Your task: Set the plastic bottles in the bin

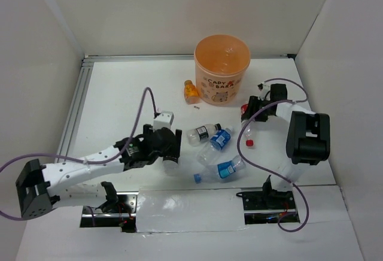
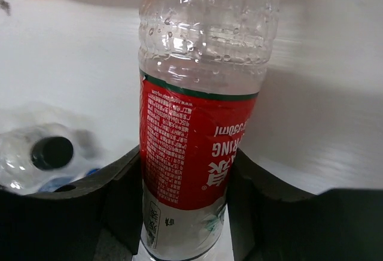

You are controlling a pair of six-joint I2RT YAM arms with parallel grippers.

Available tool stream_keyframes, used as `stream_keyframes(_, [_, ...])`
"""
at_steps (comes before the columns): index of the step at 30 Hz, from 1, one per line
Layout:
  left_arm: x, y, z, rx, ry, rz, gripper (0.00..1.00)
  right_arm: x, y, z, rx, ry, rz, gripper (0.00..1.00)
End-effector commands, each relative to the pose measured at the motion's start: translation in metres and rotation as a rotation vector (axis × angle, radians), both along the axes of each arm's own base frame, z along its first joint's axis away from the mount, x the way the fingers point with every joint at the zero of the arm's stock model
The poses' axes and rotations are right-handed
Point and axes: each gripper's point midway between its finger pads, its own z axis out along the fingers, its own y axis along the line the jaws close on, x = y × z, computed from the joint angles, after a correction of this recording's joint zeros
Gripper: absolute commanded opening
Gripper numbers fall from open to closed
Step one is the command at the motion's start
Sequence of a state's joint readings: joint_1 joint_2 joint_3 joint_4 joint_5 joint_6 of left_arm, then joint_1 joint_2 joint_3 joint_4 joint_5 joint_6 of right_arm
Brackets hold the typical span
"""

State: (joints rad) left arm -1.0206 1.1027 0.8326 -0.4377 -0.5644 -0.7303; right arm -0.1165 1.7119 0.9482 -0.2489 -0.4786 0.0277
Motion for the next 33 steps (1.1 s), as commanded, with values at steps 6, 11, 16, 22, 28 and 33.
stream_keyframes(6, [-0.02,-0.004,-0.057,0.008,0.199,0.092,1.0,-0.001,-0.045,0.154,-0.071,-0.387,0.099,0.35])
stream_keyframes(11, [-0.02,-0.01,-0.083,0.074,0.265,0.067,1.0,-0.005,-0.024,0.294,-0.13,-0.851,0.263,0.35])
stream_keyframes(16, [-0.02,-0.015,-0.101,0.089,0.313,0.057,1.0,0.02,0.022,0.382,-0.073,-1.152,0.371,0.35])
stream_keyframes(22, [-0.025,-0.014,-0.109,0.076,0.333,0.053,1.0,0.096,0.084,0.384,0.032,-1.145,0.436,0.44])
stream_keyframes(28, [-0.028,-0.013,-0.112,0.067,0.343,0.056,1.0,0.153,0.117,0.37,0.073,-1.136,0.448,0.51])
stream_keyframes(33, [-0.034,-0.004,-0.123,0.097,0.375,0.081,1.0,0.17,0.128,0.371,0.064,-1.154,0.474,0.52])
